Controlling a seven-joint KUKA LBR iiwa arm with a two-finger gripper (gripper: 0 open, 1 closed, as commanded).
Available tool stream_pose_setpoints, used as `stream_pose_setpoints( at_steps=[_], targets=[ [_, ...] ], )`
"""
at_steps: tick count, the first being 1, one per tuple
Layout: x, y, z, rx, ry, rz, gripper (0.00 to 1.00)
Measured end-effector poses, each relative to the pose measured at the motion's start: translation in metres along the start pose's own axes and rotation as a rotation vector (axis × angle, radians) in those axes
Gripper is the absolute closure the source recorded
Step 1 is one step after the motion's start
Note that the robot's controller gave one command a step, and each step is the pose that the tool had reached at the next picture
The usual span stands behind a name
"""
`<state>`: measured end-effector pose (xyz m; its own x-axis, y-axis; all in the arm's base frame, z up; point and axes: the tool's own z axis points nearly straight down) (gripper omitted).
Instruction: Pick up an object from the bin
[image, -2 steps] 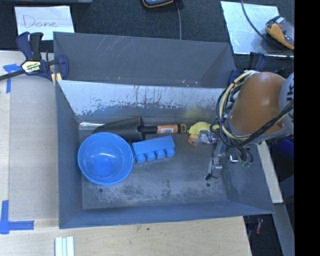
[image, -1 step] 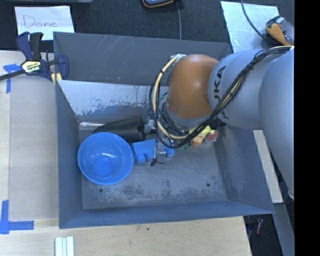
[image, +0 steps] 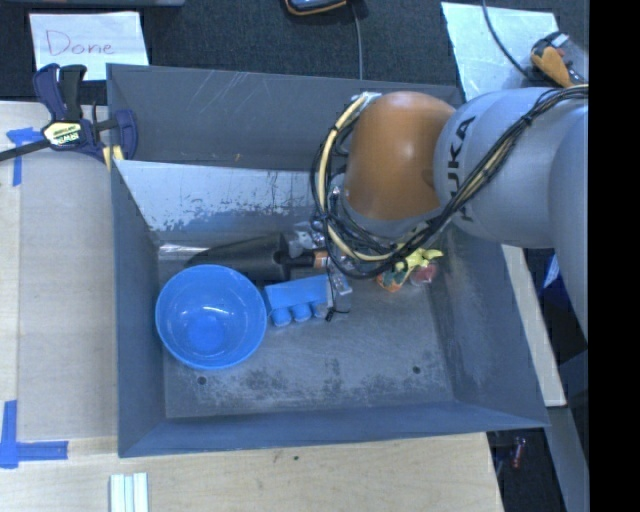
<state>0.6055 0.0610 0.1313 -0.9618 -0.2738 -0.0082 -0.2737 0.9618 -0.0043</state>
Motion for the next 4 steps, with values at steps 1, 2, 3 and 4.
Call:
stream_pose_setpoints(
  at_steps=[1,2,3,4],
  targets=[
    [0.006,0.033,0.012,-0.004,-0.001,0.023,0.00],
    [0.000,0.024,0.061,0.000,-0.001,-0.352,0.00],
    [0.000,0.004,0.060,-0.005,-0.006,-0.071,1.00],
    [0.001,0.003,0.061,-0.004,-0.003,-0.070,1.00]
  ],
)
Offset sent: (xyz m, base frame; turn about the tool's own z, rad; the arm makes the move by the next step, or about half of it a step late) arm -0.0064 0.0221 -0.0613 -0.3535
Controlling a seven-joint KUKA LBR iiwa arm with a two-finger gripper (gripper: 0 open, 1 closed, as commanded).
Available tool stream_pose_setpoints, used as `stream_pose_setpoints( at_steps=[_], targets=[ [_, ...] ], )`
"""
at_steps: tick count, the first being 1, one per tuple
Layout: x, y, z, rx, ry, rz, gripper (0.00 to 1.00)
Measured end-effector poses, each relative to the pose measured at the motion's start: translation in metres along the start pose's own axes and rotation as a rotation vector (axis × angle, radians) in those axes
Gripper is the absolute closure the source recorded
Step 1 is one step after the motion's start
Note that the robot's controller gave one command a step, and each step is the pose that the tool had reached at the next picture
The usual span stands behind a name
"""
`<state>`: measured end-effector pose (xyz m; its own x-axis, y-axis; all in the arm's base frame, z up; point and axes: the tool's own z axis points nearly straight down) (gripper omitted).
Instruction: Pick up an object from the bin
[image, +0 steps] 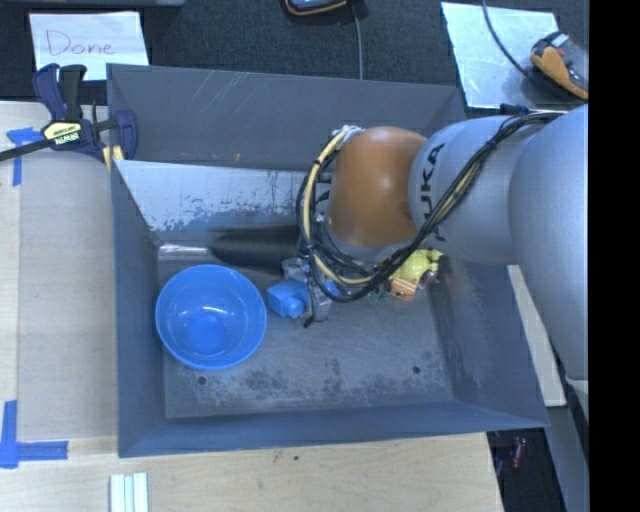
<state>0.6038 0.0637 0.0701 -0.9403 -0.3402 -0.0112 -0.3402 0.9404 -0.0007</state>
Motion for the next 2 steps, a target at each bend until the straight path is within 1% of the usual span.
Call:
stream_pose_setpoints(
  at_steps=[1,2],
  targets=[
    [0.000,0.000,-0.004,0.000,0.000,0.000,1.00],
    [0.001,0.000,-0.028,-0.001,0.003,0.000,1.00]
  ],
)
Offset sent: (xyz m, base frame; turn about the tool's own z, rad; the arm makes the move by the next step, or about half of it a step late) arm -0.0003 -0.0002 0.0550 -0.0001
